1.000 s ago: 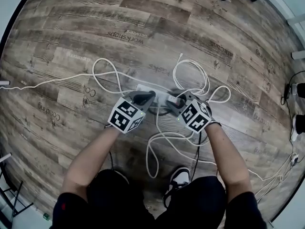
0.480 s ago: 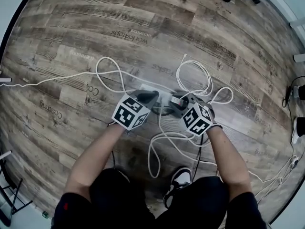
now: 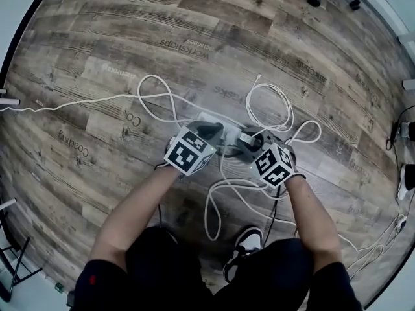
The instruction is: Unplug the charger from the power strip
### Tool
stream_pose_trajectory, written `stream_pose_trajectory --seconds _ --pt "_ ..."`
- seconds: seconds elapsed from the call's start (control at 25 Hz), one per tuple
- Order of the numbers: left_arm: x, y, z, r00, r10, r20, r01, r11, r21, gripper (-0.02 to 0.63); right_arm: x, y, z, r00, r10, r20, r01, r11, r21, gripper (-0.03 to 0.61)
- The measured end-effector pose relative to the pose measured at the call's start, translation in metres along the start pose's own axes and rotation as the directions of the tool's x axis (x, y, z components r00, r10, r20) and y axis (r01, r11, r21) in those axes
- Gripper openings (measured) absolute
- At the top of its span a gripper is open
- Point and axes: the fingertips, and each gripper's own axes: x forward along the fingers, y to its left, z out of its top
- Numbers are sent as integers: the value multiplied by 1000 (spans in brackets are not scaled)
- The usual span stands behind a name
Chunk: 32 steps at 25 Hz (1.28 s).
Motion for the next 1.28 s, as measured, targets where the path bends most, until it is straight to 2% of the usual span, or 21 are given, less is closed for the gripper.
stream_pose_trajectory --seconds 0.08,0.24,0.32,0.4,0.56,0.76,0.92,1.0,1.12,1.28 --pt "0 0 0 1000 4 -4 -4 1000 11 21 -8 -7 16 998 -20 55 19 999 30 106" --pt "-3 -1 -4 1000 12 22 -12 999 -29 20 -27 -7 48 993 -23 119 19 999 36 106" --pt "-12 0 3 997 52 64 -51 999 -19 21 -44 -7 62 985 -52 164 42 997 61 106" --pt "-33 -5 20 987 91 132 -93 996 9 21 -69 -9 74 972 -96 214 69 989 130 106" --pt "-108 -34 63 960 122 253 -133 991 27 20 -142 -12 103 929 -185 320 80 946 315 106" --pt "-218 -71 108 930 161 331 -167 986 -12 20 -237 -1 152 882 -224 415 -8 873 487 106" --pt "-303 -92 136 892 231 389 -207 973 -103 20 -302 11 194 851 -276 446 -33 821 570 106" --pt "-341 -104 144 874 269 404 -221 962 -160 20 -332 22 213 849 -287 443 -28 814 580 106" --pt "-396 -132 153 862 303 406 -232 949 -215 21 -377 38 240 846 -305 437 -26 795 605 106" --pt "-468 -171 186 848 335 410 -247 936 -252 20 -446 47 281 818 -370 440 -11 755 656 106"
